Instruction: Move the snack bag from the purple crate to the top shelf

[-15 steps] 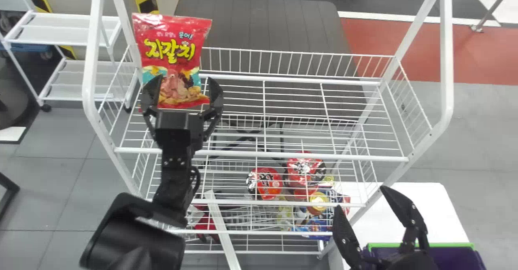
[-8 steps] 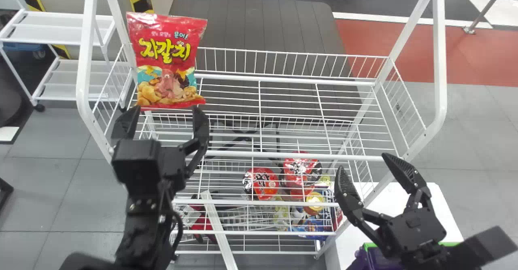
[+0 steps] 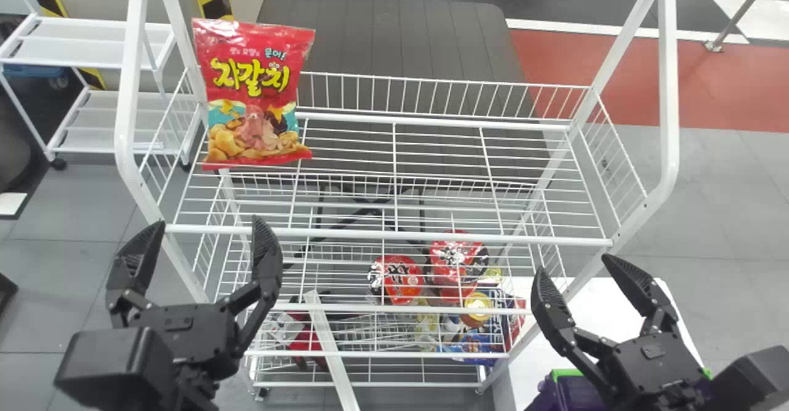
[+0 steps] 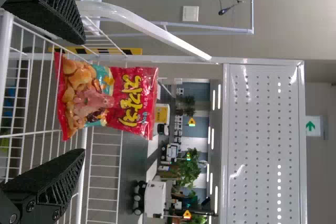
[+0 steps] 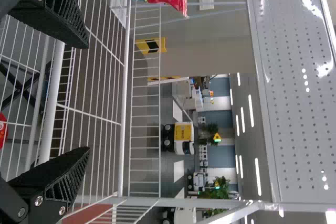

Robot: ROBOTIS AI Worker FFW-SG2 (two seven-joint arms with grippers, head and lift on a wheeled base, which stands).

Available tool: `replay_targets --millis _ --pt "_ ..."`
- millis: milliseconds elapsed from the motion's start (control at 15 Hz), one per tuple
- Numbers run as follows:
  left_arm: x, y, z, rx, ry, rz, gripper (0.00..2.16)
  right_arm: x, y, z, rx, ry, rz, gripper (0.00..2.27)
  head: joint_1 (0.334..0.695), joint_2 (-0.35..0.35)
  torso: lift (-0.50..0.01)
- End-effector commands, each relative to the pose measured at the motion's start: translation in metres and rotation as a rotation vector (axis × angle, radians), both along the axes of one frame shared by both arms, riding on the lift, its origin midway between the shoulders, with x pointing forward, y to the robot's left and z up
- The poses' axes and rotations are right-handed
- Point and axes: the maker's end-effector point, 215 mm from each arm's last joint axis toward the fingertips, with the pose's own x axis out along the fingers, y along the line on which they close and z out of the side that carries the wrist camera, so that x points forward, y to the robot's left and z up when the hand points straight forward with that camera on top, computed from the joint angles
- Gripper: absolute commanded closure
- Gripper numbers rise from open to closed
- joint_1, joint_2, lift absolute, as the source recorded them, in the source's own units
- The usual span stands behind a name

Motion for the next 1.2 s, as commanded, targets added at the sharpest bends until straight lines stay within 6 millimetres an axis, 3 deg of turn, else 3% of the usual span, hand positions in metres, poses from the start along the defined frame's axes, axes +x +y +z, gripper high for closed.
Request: replay_targets --millis 0,200,600,1133 --pt "-0.010 -0.004 -0.012 -0.004 0.018 -0.009 0.08 -0.006 -0.001 0.003 0.009 0.011 -0.007 0.13 0.695 -0.117 0.004" --pt "-0.022 -0.015 -0.031 -0.010 0.038 -0.023 0.08 -0.015 0.006 0.005 0.020 0.046 0.004 0.13 0.695 -0.128 0.004" --pt "-0.026 -0.033 -0.039 -0.005 0.071 -0.047 0.08 -0.019 0.025 0.031 0.021 0.028 0.043 0.13 0.695 -0.147 0.004" --pt "-0.026 -0.036 -0.040 0.005 0.082 -0.044 0.08 -0.021 0.032 0.033 0.030 0.024 0.063 0.14 0.695 -0.140 0.004"
